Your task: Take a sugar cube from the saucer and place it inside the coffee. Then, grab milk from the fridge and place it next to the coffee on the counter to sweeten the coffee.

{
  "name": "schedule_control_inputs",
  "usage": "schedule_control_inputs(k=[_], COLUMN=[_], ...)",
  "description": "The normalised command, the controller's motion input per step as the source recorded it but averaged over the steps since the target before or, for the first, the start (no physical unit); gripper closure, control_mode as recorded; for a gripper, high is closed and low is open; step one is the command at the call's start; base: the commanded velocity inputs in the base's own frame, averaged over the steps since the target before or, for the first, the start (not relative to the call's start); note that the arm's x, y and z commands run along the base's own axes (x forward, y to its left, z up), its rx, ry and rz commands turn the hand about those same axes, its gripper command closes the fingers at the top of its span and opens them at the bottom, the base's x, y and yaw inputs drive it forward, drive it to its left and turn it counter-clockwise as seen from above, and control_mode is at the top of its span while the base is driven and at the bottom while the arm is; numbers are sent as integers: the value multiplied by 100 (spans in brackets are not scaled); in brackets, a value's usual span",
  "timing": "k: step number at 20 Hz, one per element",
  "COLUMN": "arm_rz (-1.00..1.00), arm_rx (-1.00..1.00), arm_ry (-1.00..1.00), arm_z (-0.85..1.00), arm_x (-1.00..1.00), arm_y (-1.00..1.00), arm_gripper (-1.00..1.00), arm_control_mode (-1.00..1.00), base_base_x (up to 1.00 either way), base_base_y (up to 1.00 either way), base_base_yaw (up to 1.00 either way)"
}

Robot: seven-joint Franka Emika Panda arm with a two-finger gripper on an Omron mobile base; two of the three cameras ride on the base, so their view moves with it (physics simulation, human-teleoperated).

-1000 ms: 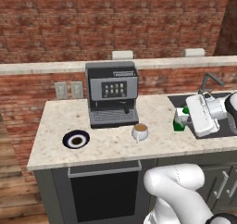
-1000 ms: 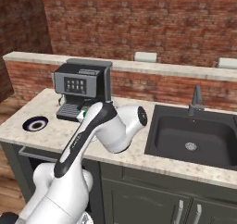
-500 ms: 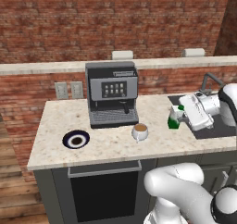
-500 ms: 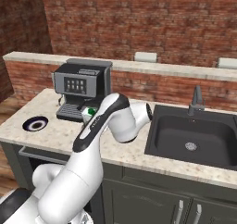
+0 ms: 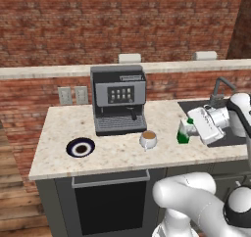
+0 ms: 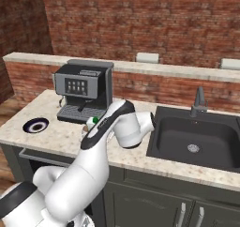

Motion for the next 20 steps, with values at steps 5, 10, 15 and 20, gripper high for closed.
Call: schedule_control_inputs(k=[5, 10, 15, 20], arm_rz=[0, 0, 0, 0], arm_rx=[0, 0, 0, 0], arm_ry=[3, 3, 4, 6], arm_z=[-13, -10, -12, -22], arm_x=[18, 20, 26, 27], arm_y=[0, 0, 0, 0], arm_gripper=[100, 100, 100, 100], arm_control_mode=[-100, -100, -100, -100], base_base_x=[0, 0, 0, 0], base_base_y=[0, 0, 0, 0], base_base_yaw=[0, 0, 0, 0])
